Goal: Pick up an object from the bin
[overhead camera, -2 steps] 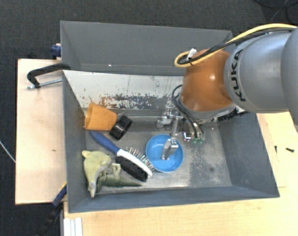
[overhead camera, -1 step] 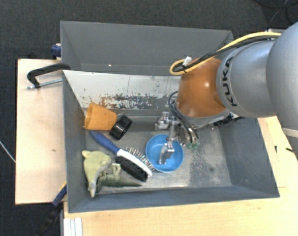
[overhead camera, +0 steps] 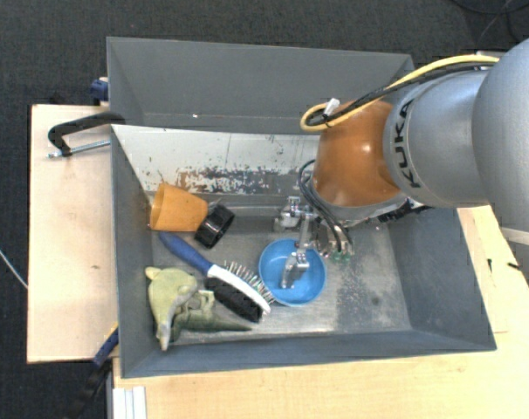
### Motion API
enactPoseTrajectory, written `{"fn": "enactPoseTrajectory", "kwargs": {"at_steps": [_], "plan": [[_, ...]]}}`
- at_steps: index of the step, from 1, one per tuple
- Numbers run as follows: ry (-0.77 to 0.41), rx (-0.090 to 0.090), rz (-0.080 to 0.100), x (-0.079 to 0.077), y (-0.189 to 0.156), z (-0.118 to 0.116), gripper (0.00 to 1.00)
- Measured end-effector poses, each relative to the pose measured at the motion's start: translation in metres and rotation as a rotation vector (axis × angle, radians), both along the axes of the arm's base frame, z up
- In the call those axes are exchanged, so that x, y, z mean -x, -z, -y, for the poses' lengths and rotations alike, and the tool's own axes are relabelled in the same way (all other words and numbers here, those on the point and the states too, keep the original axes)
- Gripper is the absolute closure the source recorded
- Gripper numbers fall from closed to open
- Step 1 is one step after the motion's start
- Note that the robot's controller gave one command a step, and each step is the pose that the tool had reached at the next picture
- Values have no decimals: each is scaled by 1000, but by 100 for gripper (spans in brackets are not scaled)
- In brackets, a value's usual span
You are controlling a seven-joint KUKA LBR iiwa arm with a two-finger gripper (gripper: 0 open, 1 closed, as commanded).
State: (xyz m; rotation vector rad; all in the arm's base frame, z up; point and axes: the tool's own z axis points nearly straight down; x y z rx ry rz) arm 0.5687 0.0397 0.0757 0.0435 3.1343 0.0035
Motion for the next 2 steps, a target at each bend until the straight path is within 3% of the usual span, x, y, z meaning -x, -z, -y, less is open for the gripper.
{"fn": "enactPoseTrajectory", "kwargs": {"at_steps": [1, 2], "plan": [[1, 2, 8, -3, -4, 1, 100], [1, 2, -1, -5, -10, 1, 100]]}}
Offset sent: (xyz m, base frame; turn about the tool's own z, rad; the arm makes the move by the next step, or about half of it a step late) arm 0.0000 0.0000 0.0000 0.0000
